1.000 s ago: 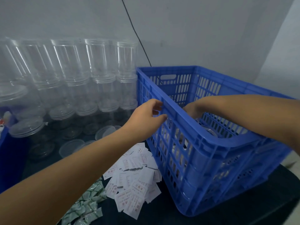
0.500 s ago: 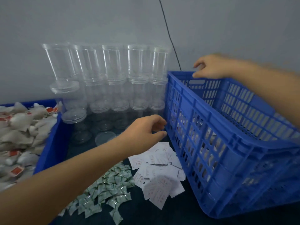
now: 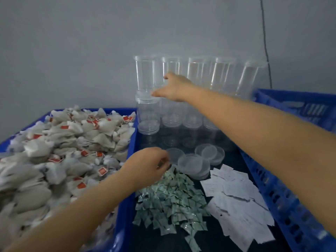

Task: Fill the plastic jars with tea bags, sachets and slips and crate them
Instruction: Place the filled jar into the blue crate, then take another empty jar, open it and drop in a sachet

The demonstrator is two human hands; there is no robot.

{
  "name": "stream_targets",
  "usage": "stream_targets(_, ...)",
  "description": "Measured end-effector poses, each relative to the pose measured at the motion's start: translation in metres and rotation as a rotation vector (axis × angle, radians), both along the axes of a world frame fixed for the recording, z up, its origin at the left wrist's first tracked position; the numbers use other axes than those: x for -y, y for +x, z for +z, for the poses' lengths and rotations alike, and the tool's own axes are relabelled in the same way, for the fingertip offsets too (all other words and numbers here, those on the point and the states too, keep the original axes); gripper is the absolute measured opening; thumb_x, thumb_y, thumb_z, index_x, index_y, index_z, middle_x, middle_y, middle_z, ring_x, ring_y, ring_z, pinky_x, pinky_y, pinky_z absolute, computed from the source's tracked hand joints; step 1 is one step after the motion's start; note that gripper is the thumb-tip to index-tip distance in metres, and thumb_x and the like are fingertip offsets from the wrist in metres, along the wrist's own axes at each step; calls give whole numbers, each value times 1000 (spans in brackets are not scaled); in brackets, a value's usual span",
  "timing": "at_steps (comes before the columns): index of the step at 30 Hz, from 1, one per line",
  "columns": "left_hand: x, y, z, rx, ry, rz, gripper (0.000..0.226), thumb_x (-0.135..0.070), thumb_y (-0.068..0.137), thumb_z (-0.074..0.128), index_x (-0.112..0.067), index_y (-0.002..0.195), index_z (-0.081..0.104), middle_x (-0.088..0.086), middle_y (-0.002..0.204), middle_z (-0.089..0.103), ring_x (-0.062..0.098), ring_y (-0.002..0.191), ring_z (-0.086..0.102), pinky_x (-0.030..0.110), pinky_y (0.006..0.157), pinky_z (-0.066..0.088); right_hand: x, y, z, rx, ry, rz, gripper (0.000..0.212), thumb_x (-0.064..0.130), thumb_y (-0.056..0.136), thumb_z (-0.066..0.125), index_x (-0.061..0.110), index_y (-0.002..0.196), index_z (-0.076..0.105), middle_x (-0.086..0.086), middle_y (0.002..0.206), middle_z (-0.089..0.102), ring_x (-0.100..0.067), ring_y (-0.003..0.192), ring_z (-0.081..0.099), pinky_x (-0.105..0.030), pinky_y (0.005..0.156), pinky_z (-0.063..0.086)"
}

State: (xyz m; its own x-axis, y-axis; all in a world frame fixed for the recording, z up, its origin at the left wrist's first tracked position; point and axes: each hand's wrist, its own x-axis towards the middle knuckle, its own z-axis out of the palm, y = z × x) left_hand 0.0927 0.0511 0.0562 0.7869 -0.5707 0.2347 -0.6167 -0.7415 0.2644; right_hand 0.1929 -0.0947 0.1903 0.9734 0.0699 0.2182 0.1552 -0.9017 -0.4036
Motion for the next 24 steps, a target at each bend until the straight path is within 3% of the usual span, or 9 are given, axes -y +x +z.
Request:
stream_targets(3,-10,5,-12,-18,-151,46,17,-23,94,52,-15,101,65,-1,96,63,14,88,58,30,78,48,-28,30,-24,-2,86,-44,103,63,79,74,11,154,27,-12,153,39,-32,134,46,-37,101,43)
stream_targets(7,-19,13,-25,-103,-114,86,22,-26,95,50,-15,108,63,1,104,61,18,93,57,35,82,49,-49,61,-49,-14,139,-113,108,63,76,76,10,153,23,-15,153,36,-35,136,43,-47,109,43)
stream_targets(19,-24,21,-29,-39,-240,93,18,-22,92,51,-14,101,65,1,97,62,17,88,56,35,79,49,-61,88,-63,8,182,-156,104,51,78,80,11,153,21,-14,154,34,-34,135,44,-42,100,46)
stream_targets(24,-28,26,-28,91,-351,161,29,-23,91,56,-13,118,60,2,114,61,18,107,53,34,91,44,-45,59,-58,34,260,-89,88,48,77,82,16,140,29,-10,137,38,-23,105,49,-29,72,45)
